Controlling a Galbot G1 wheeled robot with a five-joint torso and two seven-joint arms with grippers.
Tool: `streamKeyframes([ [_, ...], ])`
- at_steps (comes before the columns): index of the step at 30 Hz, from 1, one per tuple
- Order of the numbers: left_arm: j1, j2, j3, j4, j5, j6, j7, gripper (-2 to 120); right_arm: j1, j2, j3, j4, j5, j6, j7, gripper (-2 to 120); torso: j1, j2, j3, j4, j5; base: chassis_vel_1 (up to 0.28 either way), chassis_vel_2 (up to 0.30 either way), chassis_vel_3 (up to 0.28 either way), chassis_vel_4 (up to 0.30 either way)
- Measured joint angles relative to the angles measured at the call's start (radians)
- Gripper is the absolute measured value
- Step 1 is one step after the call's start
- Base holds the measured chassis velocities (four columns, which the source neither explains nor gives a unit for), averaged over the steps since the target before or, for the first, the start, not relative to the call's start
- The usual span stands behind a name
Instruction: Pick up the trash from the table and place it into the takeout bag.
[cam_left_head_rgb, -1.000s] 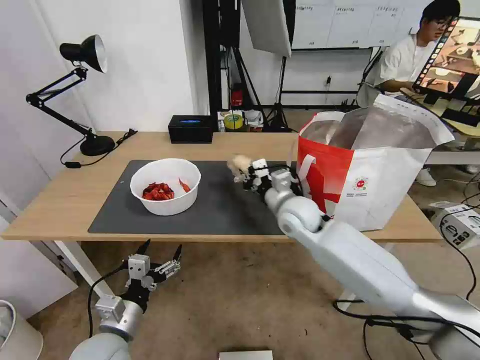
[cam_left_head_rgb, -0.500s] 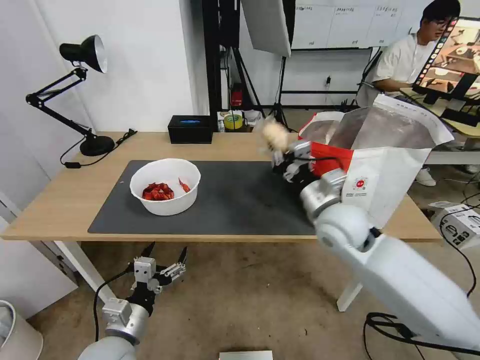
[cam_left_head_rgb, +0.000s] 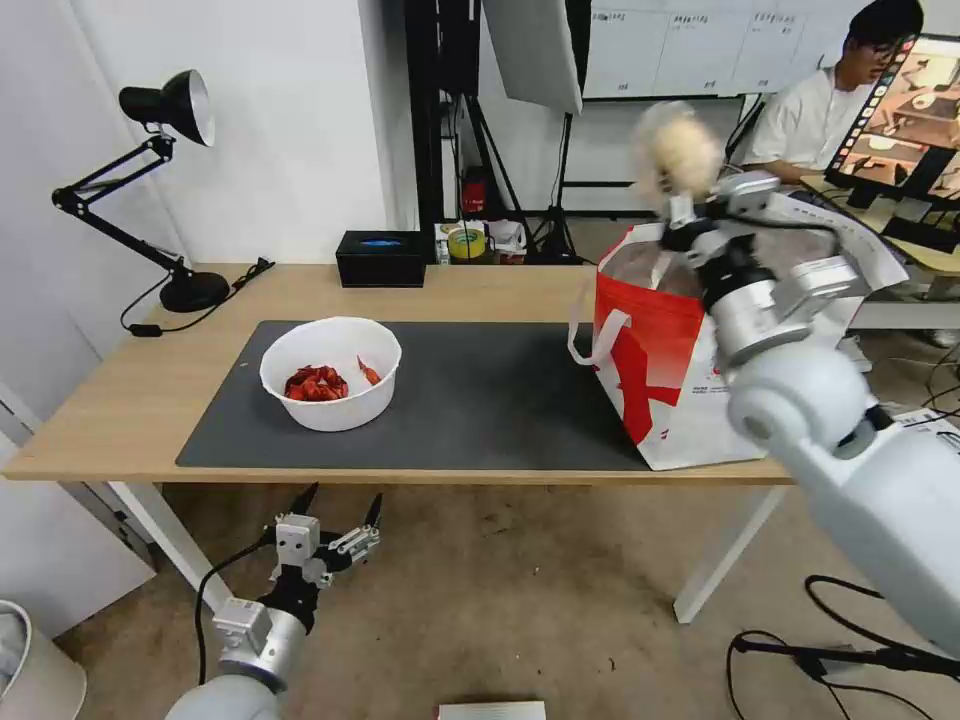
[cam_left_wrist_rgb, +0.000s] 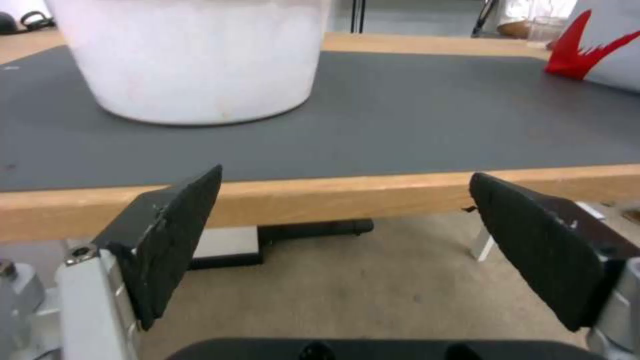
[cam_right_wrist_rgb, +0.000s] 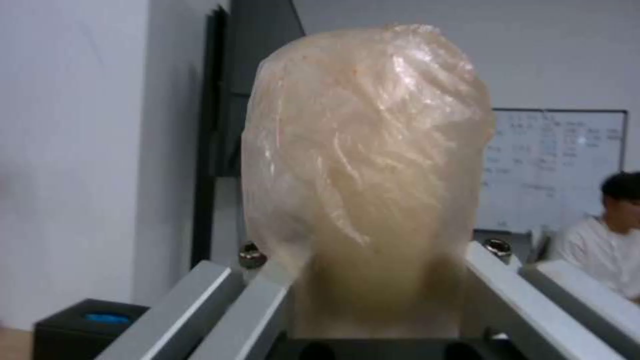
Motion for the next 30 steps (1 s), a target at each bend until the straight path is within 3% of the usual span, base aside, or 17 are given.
streamKeyframes([
  [15,-0.015,0.013,0.021,-0.003,-0.005,0.011,0.000,100,-0.087,-0.046,0.085,-0.045,0.063,-0.068,0.014,6,0.000,0.000,0.000,0.0002,-0.0003,0.000,0.000,0.000,0.000],
  [20,-0.008,0.014,0.016,-0.012,-0.005,0.010,0.000,100,-0.109,-0.053,0.100,-0.030,0.064,-0.091,0.013,21,0.000,0.000,0.000,0.0002,-0.0003,0.000,0.000,0.000,0.000],
  [22,-0.002,0.014,0.012,-0.020,-0.005,0.010,0.000,100,-0.136,-0.060,0.120,-0.019,0.066,-0.106,0.010,34,0.000,0.000,0.000,0.0001,-0.0002,0.000,0.000,0.000,0.000],
  [26,0.004,0.013,0.012,-0.026,-0.003,0.009,0.000,100,-0.156,-0.066,0.136,-0.012,0.066,-0.110,0.008,42,0.000,0.000,0.000,0.0001,-0.0003,0.000,0.000,0.000,0.000],
  [27,0.010,0.010,0.011,-0.029,0.000,0.009,0.001,100,-0.169,-0.070,0.146,-0.007,0.066,-0.112,0.008,51,0.000,0.000,0.000,0.0000,-0.0001,0.000,0.000,0.000,0.000],
  [30,0.017,0.007,0.011,-0.033,0.004,0.008,0.002,100,-0.185,-0.077,0.164,-0.001,0.067,-0.114,0.008,61,0.000,0.000,0.000,0.0001,-0.0003,0.000,0.000,0.000,0.000],
])
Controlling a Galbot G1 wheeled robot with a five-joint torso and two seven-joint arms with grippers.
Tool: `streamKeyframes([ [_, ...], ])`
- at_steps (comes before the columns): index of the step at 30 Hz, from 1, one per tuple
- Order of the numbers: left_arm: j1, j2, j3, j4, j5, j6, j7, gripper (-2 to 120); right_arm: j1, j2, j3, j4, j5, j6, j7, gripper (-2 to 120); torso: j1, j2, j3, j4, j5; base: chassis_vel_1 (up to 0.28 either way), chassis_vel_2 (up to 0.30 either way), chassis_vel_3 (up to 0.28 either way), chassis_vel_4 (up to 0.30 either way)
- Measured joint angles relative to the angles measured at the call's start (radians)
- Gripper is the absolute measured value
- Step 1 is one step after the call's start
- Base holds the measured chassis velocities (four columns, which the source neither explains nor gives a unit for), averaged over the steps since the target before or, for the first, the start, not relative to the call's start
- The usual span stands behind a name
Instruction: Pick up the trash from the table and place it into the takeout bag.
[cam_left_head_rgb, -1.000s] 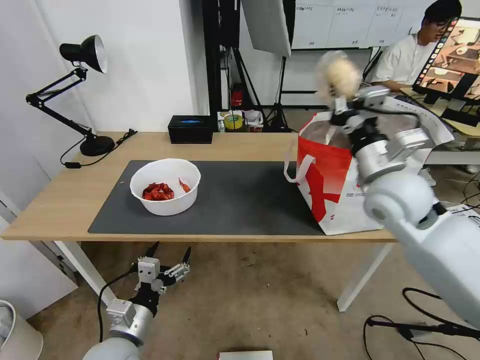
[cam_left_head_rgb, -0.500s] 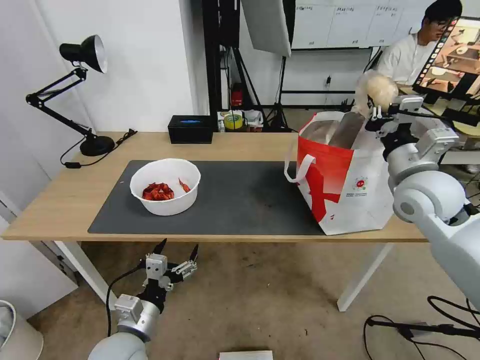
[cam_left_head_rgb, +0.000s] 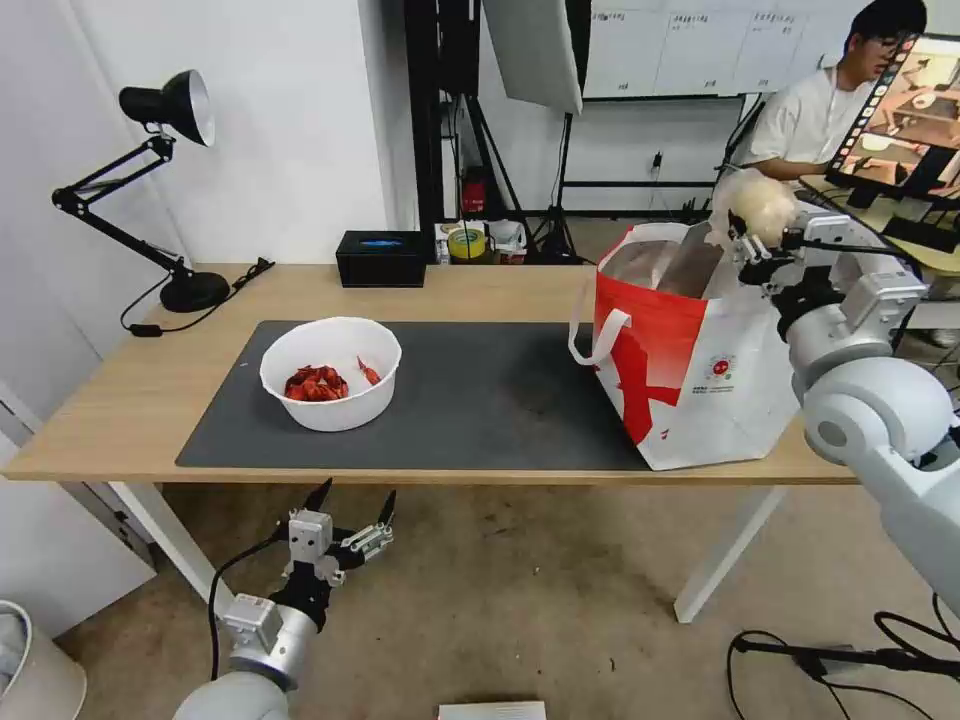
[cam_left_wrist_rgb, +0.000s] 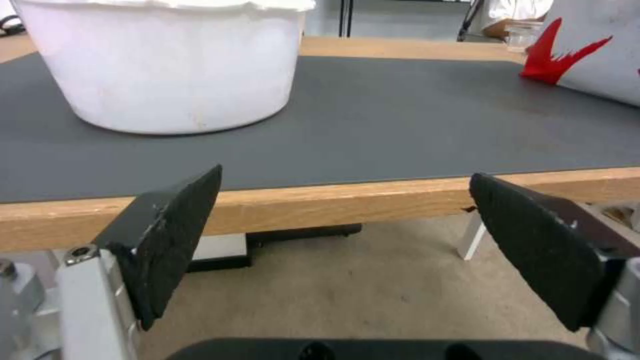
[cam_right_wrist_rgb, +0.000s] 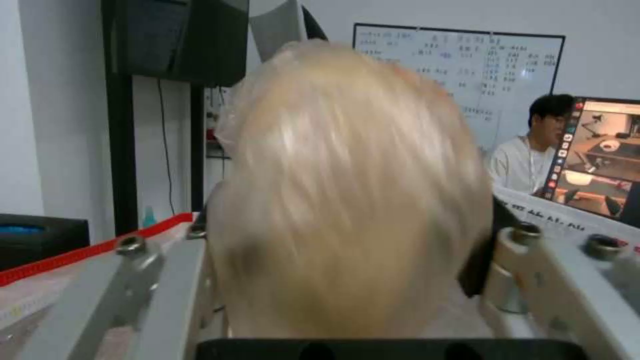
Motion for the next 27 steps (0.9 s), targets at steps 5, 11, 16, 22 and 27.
streamKeyframes([
  [5,0.004,0.000,-0.001,-0.008,0.002,0.000,0.000,100,-0.016,-0.010,0.016,0.008,0.003,-0.005,-0.001,77,0.000,0.000,0.000,0.0000,0.0000,0.000,0.000,0.000,0.000],
  [11,0.013,-0.001,-0.008,-0.015,0.005,-0.001,0.001,100,-0.035,-0.015,0.028,0.013,0.007,-0.011,-0.003,99,0.000,0.000,0.000,0.0000,0.0000,0.000,0.000,0.000,0.000],
  [16,0.014,-0.002,-0.009,-0.019,0.005,-0.002,0.002,100,-0.043,-0.020,0.034,0.015,0.008,-0.012,-0.011,100,0.000,0.000,0.000,0.0000,0.0000,0.000,0.000,0.000,0.000],
  [22,0.014,-0.003,-0.010,-0.021,0.006,-0.003,0.003,100,-0.044,-0.028,0.041,0.037,0.052,-0.003,-0.035,100,0.000,0.000,0.000,-0.0001,0.0001,0.000,0.000,0.000,0.000],
  [27,0.013,-0.003,-0.013,-0.021,0.006,-0.003,0.003,100,-0.042,-0.039,0.041,0.095,0.134,0.032,-0.089,100,0.000,0.000,0.000,0.0000,0.0000,0.000,0.000,0.000,0.000],
])
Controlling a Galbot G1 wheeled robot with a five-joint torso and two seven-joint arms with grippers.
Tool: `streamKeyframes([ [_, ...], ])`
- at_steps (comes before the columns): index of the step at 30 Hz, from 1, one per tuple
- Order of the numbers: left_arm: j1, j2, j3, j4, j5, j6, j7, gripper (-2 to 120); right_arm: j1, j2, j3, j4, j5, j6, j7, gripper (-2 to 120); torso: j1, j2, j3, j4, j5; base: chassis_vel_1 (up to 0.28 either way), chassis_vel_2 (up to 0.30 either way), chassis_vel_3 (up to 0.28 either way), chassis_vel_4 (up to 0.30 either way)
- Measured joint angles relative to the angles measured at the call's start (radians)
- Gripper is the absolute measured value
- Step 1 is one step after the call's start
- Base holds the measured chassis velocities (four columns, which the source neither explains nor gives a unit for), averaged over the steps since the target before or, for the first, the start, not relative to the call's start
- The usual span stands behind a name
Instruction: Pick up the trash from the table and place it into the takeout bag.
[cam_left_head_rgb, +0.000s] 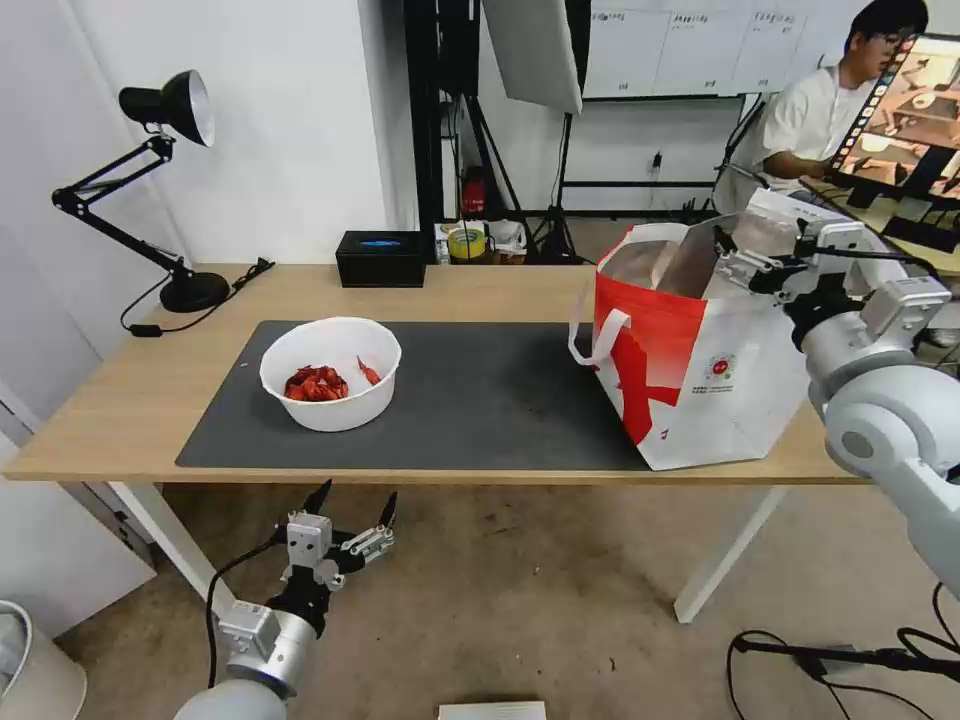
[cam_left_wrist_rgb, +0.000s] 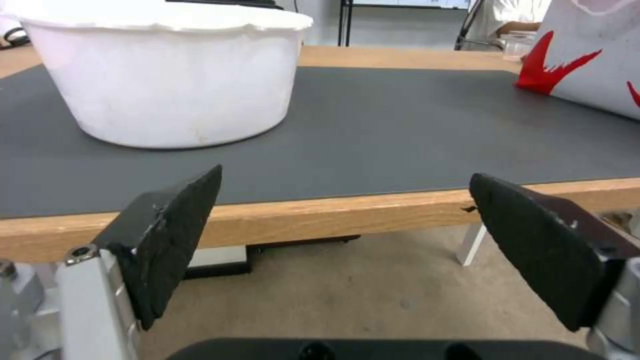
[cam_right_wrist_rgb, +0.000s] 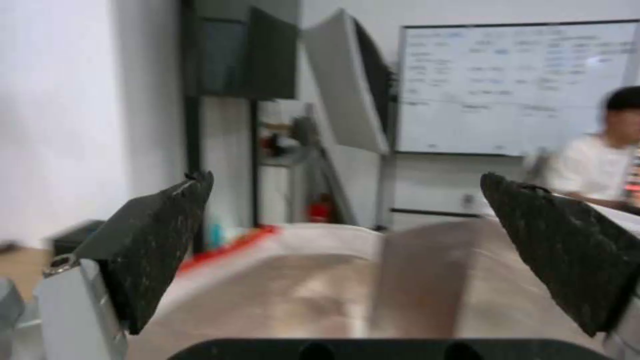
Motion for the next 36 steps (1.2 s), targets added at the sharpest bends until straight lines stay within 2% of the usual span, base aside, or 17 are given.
streamKeyframes([
  [7,0.002,0.000,-0.011,-0.005,-0.003,-0.001,0.000,100,-0.059,-0.014,-0.001,0.119,0.052,0.014,-0.066,100,0.000,0.000,0.000,0.0000,-0.0001,0.000,0.000,0.000,0.000],
  [12,0.006,-0.005,-0.022,-0.012,-0.005,-0.002,0.004,100,-0.155,-0.004,-0.026,0.199,0.041,0.035,-0.094,100,0.000,0.000,0.000,0.0000,-0.0001,0.000,0.000,0.000,0.000],
  [16,0.009,-0.011,-0.026,-0.013,-0.005,-0.002,0.008,100,-0.197,0.012,-0.042,0.217,0.015,0.048,-0.094,100,0.000,0.000,0.000,0.0001,0.0000,0.000,0.000,0.000,0.000],
  [21,0.014,-0.021,-0.029,-0.013,-0.002,-0.004,0.010,100,-0.296,0.047,-0.038,0.227,-0.055,0.072,-0.095,100,0.000,0.000,0.000,0.0001,0.0002,0.000,0.000,0.000,0.000],
  [23,0.018,-0.026,-0.030,-0.006,0.004,-0.014,0.011,100,-0.411,0.088,-0.015,0.227,-0.136,0.105,-0.108,100,0.000,0.000,0.000,-0.0001,0.0002,0.000,0.000,0.000,0.000],
  [24,0.018,-0.026,-0.030,-0.006,0.004,-0.014,0.011,100,-0.411,0.088,-0.015,0.227,-0.136,0.105,-0.108,100,0.000,0.000,0.000,-0.0001,0.0002,0.000,0.000,0.000,0.000],
  [27,0.017,-0.027,-0.030,0.002,0.007,-0.017,0.012,100,-0.521,0.143,-0.003,0.211,-0.259,0.154,-0.126,100,0.000,0.000,0.000,-0.0001,0.0000,0.000,0.000,0.000,0.000],
  [36,0.006,-0.030,-0.022,0.011,0.001,-0.017,0.012,100,-0.658,0.247,-0.029,0.152,-0.426,0.231,-0.087,100,0.000,0.000,0.000,0.0000,-0.0001,0.000,0.000,0.000,0.000],
])
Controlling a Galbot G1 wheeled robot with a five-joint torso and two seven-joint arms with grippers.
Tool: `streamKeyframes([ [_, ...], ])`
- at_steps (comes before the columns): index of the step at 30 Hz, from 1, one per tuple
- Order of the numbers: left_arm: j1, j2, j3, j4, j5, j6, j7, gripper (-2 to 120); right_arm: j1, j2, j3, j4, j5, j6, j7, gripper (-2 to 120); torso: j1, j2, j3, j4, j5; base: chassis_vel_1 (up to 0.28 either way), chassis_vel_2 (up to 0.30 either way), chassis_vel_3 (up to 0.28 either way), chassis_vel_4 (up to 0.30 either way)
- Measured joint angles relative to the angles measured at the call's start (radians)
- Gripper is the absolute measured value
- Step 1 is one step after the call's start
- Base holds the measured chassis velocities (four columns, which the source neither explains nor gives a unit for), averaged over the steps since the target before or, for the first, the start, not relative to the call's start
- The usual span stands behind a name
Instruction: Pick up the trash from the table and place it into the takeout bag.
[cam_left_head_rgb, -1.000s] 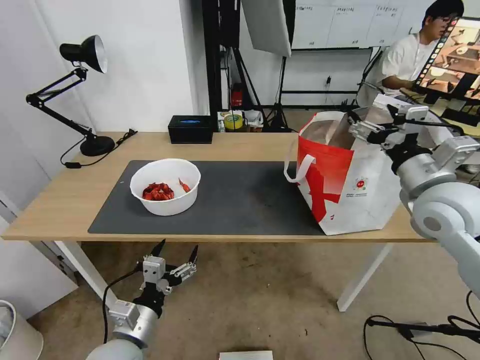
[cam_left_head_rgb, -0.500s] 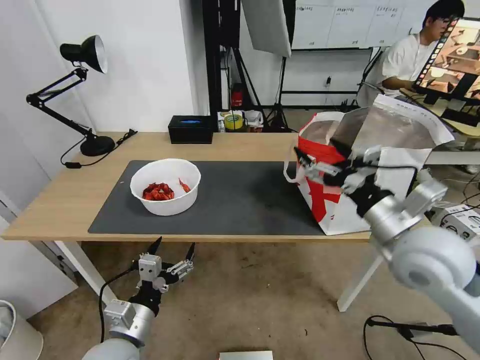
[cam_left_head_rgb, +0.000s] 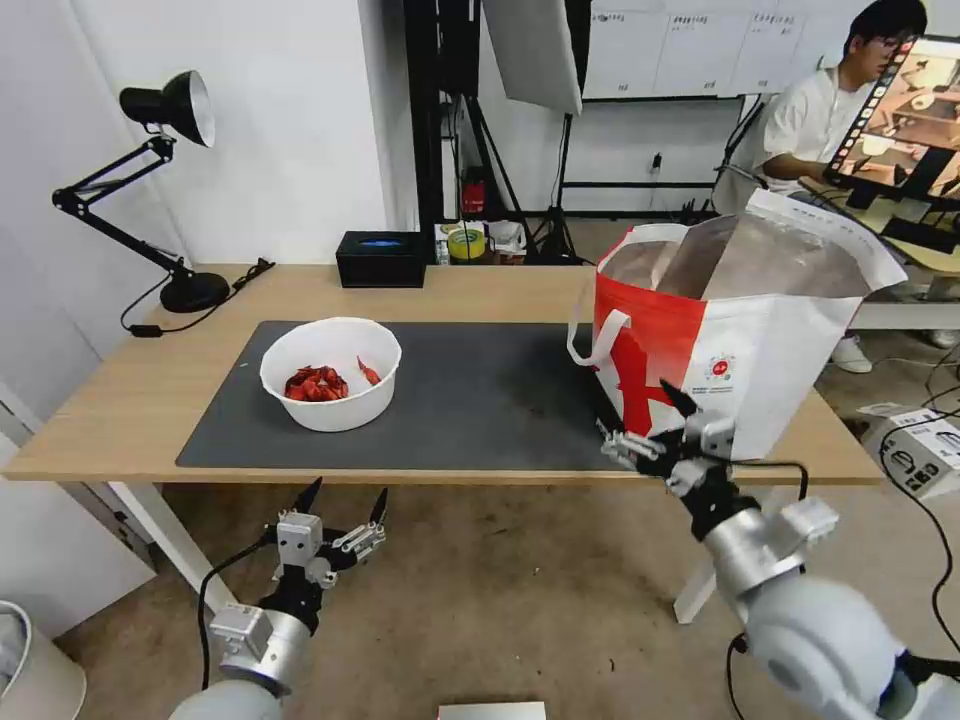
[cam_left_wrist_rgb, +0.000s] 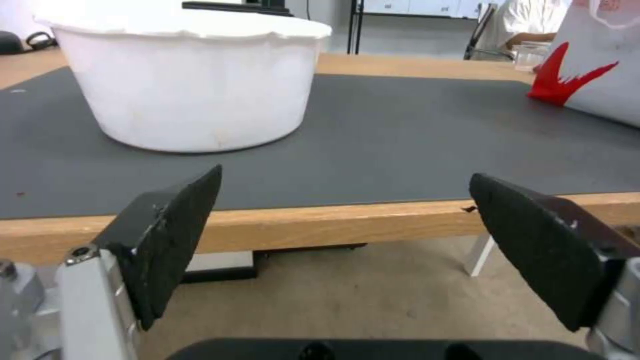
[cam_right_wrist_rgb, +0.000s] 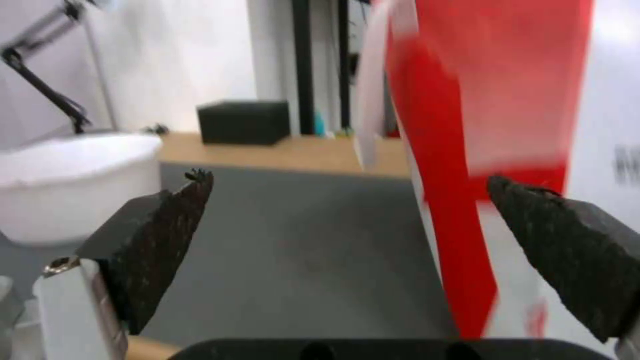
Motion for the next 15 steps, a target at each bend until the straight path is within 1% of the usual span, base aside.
streamKeyframes([
  [5,-0.006,0.000,0.001,0.008,-0.003,0.000,0.000,100,-0.065,0.056,-0.026,-0.049,-0.096,0.043,0.013,100,0.000,0.000,0.000,-0.0001,0.0001,0.000,0.000,0.000,0.000],
  [11,-0.008,0.001,0.004,0.012,-0.006,0.000,0.000,100,-0.103,0.101,-0.045,-0.080,-0.156,0.063,0.032,100,0.000,0.000,0.000,-0.0001,0.0001,0.000,0.000,0.000,0.000],
  [12,-0.011,0.002,0.006,0.014,-0.010,0.000,0.000,100,-0.130,0.142,-0.067,-0.109,-0.214,0.076,0.067,100,0.000,0.000,0.000,0.0000,0.0000,0.000,0.000,0.000,0.000],
  [13,-0.014,0.005,0.006,0.017,-0.013,0.000,0.000,100,-0.137,0.160,-0.081,-0.122,-0.229,0.076,0.088,100,0.000,0.000,0.000,-0.0001,0.0001,0.000,0.000,0.000,0.000],
  [15,-0.020,0.009,0.007,0.023,-0.017,-0.001,0.000,100,-0.131,0.172,-0.089,-0.138,-0.238,0.075,0.103,100,0.000,0.000,0.000,0.0000,0.0001,0.000,0.000,0.000,0.000],
])
